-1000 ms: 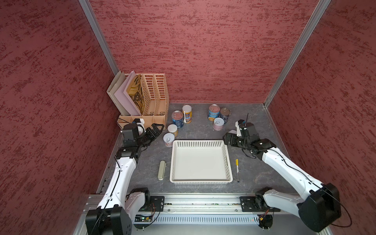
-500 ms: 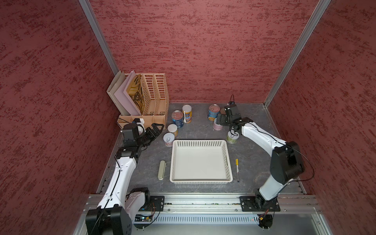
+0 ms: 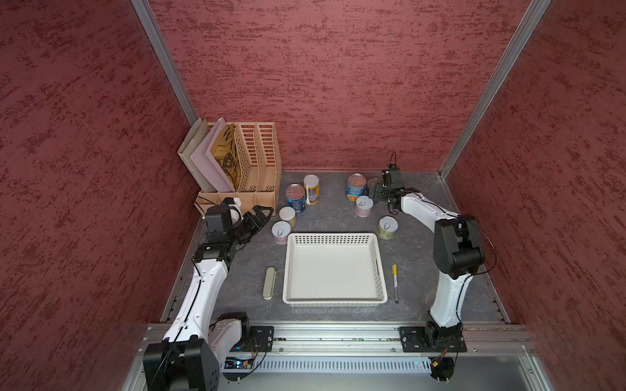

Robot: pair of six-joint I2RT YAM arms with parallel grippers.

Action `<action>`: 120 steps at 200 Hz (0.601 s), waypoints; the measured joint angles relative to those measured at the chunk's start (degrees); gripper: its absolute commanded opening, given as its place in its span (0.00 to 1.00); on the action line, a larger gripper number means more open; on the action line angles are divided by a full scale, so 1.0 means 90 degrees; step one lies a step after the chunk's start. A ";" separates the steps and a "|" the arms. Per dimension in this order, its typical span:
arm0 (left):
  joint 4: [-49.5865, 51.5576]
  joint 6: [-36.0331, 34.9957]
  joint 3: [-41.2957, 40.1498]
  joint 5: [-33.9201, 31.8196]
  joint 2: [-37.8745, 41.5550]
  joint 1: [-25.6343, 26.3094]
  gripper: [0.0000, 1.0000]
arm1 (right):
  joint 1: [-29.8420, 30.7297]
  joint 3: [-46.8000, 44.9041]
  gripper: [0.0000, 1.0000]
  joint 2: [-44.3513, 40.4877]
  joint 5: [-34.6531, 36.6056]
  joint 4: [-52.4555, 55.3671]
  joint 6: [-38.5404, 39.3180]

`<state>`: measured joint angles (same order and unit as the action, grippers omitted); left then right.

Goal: Put the canned food in the basket
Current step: Pick up the canned food from the center of the board.

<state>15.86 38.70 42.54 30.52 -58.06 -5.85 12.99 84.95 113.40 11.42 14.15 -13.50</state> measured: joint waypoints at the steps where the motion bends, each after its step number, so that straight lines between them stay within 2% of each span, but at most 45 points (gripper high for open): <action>1: -0.0002 0.0002 0.0000 0.0000 0.0000 0.0000 1.00 | -0.0002 0.0002 0.98 0.0005 -0.0010 -0.0007 0.0007; 56: 0.0000 -0.0002 0.0000 -0.0002 -0.0075 0.0000 1.00 | -0.0002 0.0427 0.99 0.0522 -0.0389 -0.0299 0.0330; 120: -0.0002 -0.0002 0.0000 0.0002 -0.0102 0.0000 1.00 | -0.0092 0.0729 0.98 0.0772 -0.0415 -0.0223 0.0449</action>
<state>15.84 38.68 42.54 30.55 -58.98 -5.85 12.16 91.50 120.36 7.68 12.14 -9.45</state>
